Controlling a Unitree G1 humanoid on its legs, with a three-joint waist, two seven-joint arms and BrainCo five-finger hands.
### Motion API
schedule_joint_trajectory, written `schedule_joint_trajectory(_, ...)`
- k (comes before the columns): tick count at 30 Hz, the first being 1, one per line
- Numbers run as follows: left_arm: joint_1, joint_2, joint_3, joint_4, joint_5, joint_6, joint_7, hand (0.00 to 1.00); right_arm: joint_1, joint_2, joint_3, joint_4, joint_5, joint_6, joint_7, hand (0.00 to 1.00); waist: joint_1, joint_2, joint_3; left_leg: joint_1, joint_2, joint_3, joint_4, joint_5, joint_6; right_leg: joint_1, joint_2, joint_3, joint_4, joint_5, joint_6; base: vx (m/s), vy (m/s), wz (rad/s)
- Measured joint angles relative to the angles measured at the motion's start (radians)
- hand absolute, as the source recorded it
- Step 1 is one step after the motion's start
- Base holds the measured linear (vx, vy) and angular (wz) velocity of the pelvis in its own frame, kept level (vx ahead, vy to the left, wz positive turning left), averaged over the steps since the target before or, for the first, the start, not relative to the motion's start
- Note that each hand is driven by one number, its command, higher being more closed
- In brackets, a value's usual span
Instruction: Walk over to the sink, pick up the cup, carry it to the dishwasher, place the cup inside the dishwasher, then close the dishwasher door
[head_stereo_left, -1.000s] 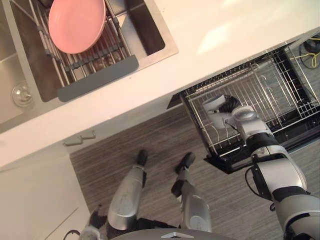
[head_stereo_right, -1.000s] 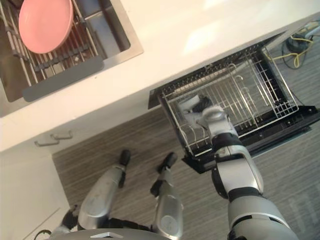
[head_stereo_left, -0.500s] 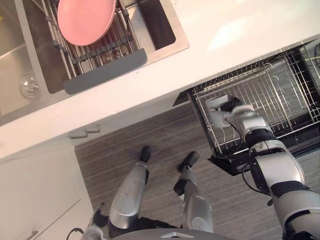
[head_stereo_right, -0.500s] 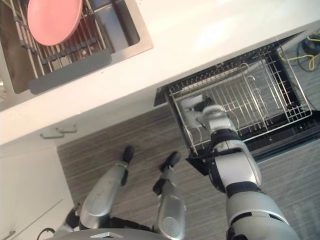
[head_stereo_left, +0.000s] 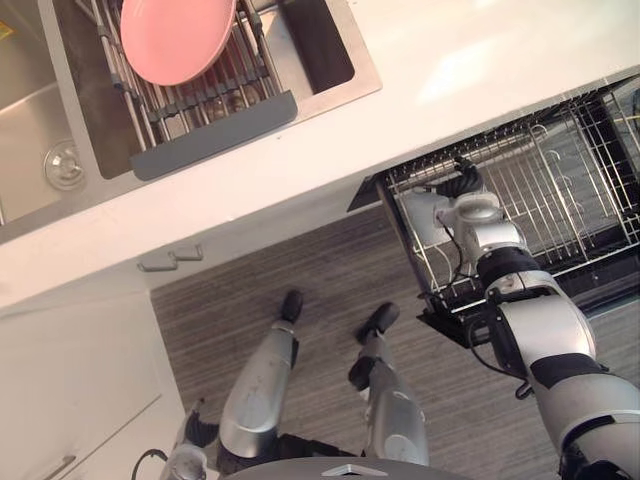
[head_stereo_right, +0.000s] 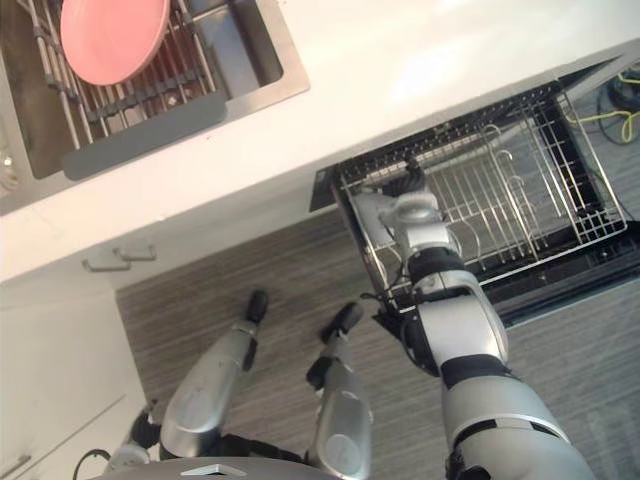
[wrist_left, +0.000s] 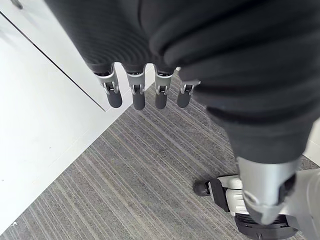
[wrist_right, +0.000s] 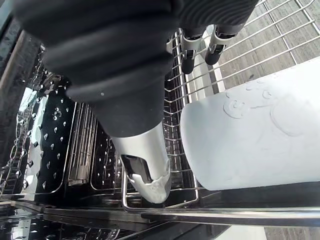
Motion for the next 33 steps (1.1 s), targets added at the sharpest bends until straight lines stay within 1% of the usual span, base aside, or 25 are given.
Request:
schedule_joint_trajectory(3,0.000,0.000,0.000,-0.001,0.000,0.000,0.000,0.00,0.004,0.006,-0.023,-0.050,0.014,-0.005,0.000,0.00,-0.003,0.001,-0.001,0.003,0.001,0.002,-0.001,0.001,0.000,0.003,0.000,0.001,-0.001,0.001,0.000,0.00,0.000,0.00)
schedule_joint_trajectory(6,0.001,0.001,0.000,0.004,-0.012,-0.003,-0.003,0.00,0.028,0.006,-0.043,-0.122,0.067,-0.021,0.000,0.00,-0.008,0.003,-0.003,0.042,0.003,0.007,-0.024,0.006,0.000,0.037,0.001,0.001,-0.015,0.002,0.000,0.01,-0.001,0.00)
schedule_joint_trajectory(8,0.004,0.001,0.002,0.020,-0.028,-0.003,-0.010,0.00,0.096,0.017,-0.083,-0.215,0.073,-0.039,0.000,0.00,-0.009,0.003,-0.030,0.063,0.004,0.014,-0.045,0.008,0.001,0.054,0.002,0.000,-0.028,0.002,0.004,0.04,0.000,0.00)
schedule_joint_trajectory(11,0.025,0.003,0.021,0.030,-0.080,-0.001,-0.045,0.00,0.279,0.060,-0.139,-0.386,0.074,-0.040,0.001,0.00,-0.018,0.000,-0.089,0.099,0.005,0.016,-0.084,0.011,0.000,0.074,0.004,0.001,-0.037,0.001,0.022,0.09,-0.003,-0.02)
schedule_joint_trajectory(13,0.058,0.001,0.053,0.030,-0.149,0.004,-0.092,0.00,0.453,0.113,-0.163,-0.537,0.073,-0.041,0.004,0.00,-0.048,-0.007,-0.154,0.135,0.006,0.018,-0.107,0.010,0.001,0.092,0.005,0.010,-0.037,-0.007,0.032,0.15,0.002,-0.13)
schedule_joint_trajectory(14,0.060,-0.002,0.061,0.030,-0.167,0.005,-0.106,0.00,0.494,0.129,-0.178,-0.571,0.074,-0.041,0.005,0.00,-0.055,-0.006,-0.162,0.153,0.007,0.020,-0.109,0.007,0.000,0.106,0.005,0.013,-0.037,-0.010,0.035,0.17,0.010,-0.21)
schedule_joint_trajectory(16,0.061,-0.003,0.089,0.032,-0.256,0.025,-0.171,0.00,0.676,0.197,-0.232,-0.678,0.076,-0.048,0.011,0.00,-0.078,-0.021,-0.220,0.207,0.010,0.040,-0.130,-0.005,0.003,0.140,0.007,0.032,-0.037,-0.020,0.047,0.14,0.022,-0.28)
schedule_joint_trajectory(17,0.065,-0.004,0.101,0.037,-0.276,0.033,-0.186,0.00,0.717,0.215,-0.241,-0.699,0.077,-0.050,0.014,0.00,-0.083,-0.029,-0.232,0.224,0.012,0.050,-0.135,-0.010,0.002,0.148,0.009,0.043,-0.037,-0.022,0.049,0.10,0.023,-0.44)
schedule_joint_trajectory(19,0.094,-0.010,0.157,0.040,-0.354,0.065,-0.218,0.00,0.859,0.294,-0.289,-0.774,0.083,-0.077,0.060,0.00,-0.113,-0.052,-0.271,0.272,0.020,0.080,-0.136,-0.033,0.007,0.183,0.017,0.072,-0.042,-0.034,0.053,0.07,0.027,-0.45)
schedule_joint_trajectory(21,0.099,-0.013,0.187,0.053,-0.407,0.086,-0.235,0.00,0.918,0.330,-0.301,-0.823,0.092,-0.102,0.095,0.00,-0.126,-0.060,-0.291,0.288,0.025,0.093,-0.135,-0.050,0.007,0.198,0.021,0.076,-0.044,-0.048,0.059,0.02,0.019,-0.29)
schedule_joint_trajectory(22,0.099,-0.018,0.218,0.074,-0.462,0.105,-0.246,0.00,0.953,0.360,-0.303,-0.889,0.113,-0.130,0.131,0.00,-0.136,-0.065,-0.306,0.303,0.030,0.106,-0.136,-0.061,0.000,0.205,0.022,0.090,-0.044,-0.050,0.059,0.02,0.011,-0.30)
schedule_joint_trajectory(24,0.104,-0.024,0.254,0.085,-0.532,0.133,-0.264,0.00,0.970,0.402,-0.294,-0.997,0.132,-0.165,0.178,0.00,-0.146,-0.069,-0.322,0.318,0.037,0.123,-0.136,-0.067,-0.003,0.212,0.030,0.100,-0.044,-0.056,0.050,0.02,-0.013,-0.26)
schedule_joint_trajectory(25,0.105,-0.027,0.275,0.095,-0.572,0.155,-0.277,0.00,0.971,0.422,-0.279,-1.064,0.153,-0.195,0.215,0.00,-0.149,-0.069,-0.335,0.322,0.041,0.126,-0.137,-0.069,-0.005,0.213,0.036,0.103,-0.044,-0.056,0.050,0.02,-0.033,-0.16)
schedule_joint_trajectory(27,0.109,-0.033,0.303,0.099,-0.611,0.176,-0.286,0.00,0.965,0.442,-0.249,-1.146,0.177,-0.231,0.261,0.00,-0.149,-0.070,-0.345,0.338,0.051,0.128,-0.138,-0.070,-0.009,0.227,0.042,0.103,-0.044,-0.057,0.049,0.04,-0.039,-0.05)
schedule_joint_trajectory(29,0.122,-0.036,0.329,0.101,-0.643,0.186,-0.297,0.00,0.944,0.443,-0.203,-1.188,0.218,-0.241,0.324,0.00,-0.147,-0.078,-0.372,0.341,0.062,0.128,-0.138,-0.069,-0.009,0.228,0.054,0.104,-0.044,-0.059,0.039,0.05,-0.048,-0.02)
schedule_joint_trajectory(31,0.124,-0.036,0.336,0.104,-0.675,0.199,-0.301,0.00,0.921,0.442,-0.160,-1.211,0.276,-0.241,0.392,0.00,-0.145,-0.081,-0.381,0.350,0.069,0.127,-0.137,-0.067,-0.013,0.233,0.059,0.102,-0.044,-0.057,0.036,0.06,-0.038,0.01)
schedule_joint_trajectory(33,0.126,-0.037,0.336,0.105,-0.700,0.203,-0.299,0.00,0.898,0.439,-0.117,-1.212,0.306,-0.238,0.440,0.00,-0.144,-0.081,-0.382,0.354,0.069,0.125,-0.137,-0.064,-0.015,0.236,0.060,0.100,-0.044,-0.057,0.035,0.03,-0.020,0.04)
